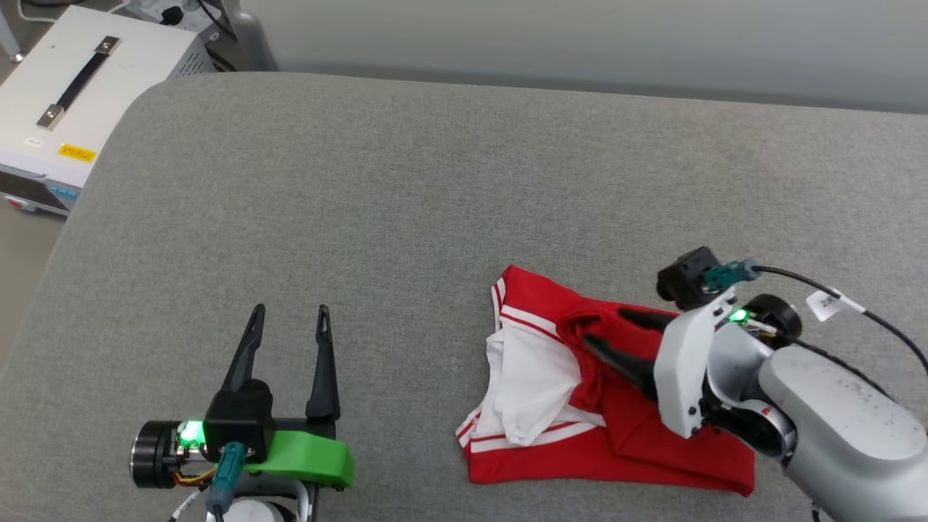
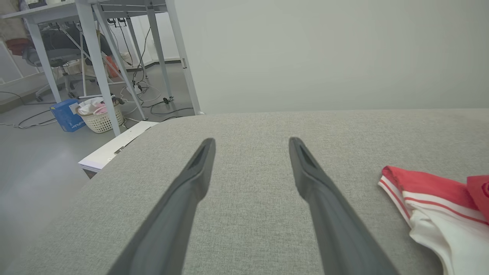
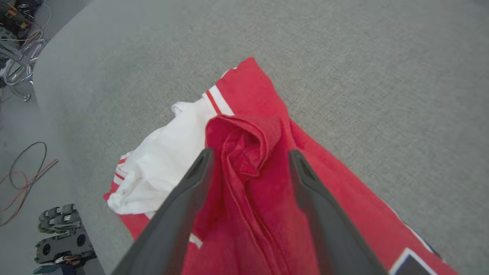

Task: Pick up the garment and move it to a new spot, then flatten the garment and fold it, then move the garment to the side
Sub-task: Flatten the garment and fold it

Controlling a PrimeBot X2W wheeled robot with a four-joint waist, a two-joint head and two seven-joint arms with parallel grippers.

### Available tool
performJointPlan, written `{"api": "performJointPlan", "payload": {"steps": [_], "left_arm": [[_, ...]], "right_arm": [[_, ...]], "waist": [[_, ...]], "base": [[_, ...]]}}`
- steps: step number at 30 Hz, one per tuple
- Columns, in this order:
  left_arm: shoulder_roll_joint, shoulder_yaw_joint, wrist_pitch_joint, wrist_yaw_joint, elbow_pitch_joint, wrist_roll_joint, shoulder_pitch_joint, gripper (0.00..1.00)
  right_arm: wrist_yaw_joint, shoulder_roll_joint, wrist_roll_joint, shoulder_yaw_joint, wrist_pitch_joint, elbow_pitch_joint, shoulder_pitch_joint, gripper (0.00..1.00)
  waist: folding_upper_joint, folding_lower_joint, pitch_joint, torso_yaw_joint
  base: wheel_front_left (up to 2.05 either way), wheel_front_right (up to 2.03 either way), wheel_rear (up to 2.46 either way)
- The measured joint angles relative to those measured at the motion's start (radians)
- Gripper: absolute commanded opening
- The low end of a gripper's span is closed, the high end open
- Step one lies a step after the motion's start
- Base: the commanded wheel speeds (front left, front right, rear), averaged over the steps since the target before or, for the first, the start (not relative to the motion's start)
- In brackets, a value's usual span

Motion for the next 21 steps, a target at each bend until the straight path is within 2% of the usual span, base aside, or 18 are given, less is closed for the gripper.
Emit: {"api": "performJointPlan", "payload": {"steps": [5, 10, 14, 18, 21], "left_arm": [[0.002, 0.008, 0.0, 0.005, -0.01, 0.001, 0.009, 1.0], [0.01, 0.008, 0.0, 0.005, -0.013, 0.005, 0.03, 1.0], [0.012, 0.005, 0.0, 0.005, -0.016, 0.007, 0.04, 1.0], [0.013, -0.001, 0.0, 0.004, -0.022, 0.008, 0.052, 1.0], [0.014, -0.003, 0.0, 0.003, -0.023, 0.008, 0.053, 1.0]], "right_arm": [[0.0, -0.046, -0.06, -0.107, -0.141, -0.044, 0.018, 1.0], [0.0, -0.041, -0.231, -0.309, -0.331, -0.051, 0.085, 1.0], [0.0, 0.021, -0.373, -0.496, -0.443, -0.052, 0.175, 1.0], [0.0, 0.096, -0.539, -0.658, -0.499, -0.096, 0.278, 1.0], [0.0, 0.171, -0.612, -0.764, -0.514, -0.15, 0.359, 1.0]], "waist": [[0.0, 0.0, -0.033, -0.018], [0.0, 0.0, -0.066, -0.042], [0.0, 0.0, -0.088, -0.062], [0.0, 0.0, -0.107, -0.08], [0.0, -0.0001, -0.117, -0.088]], "base": [[0.0, 0.0, 0.0], [0.0, 0.0, 0.0], [0.0, 0.0, 0.0], [0.0, 0.0, 0.0], [0.0, 0.0, 0.0]]}}
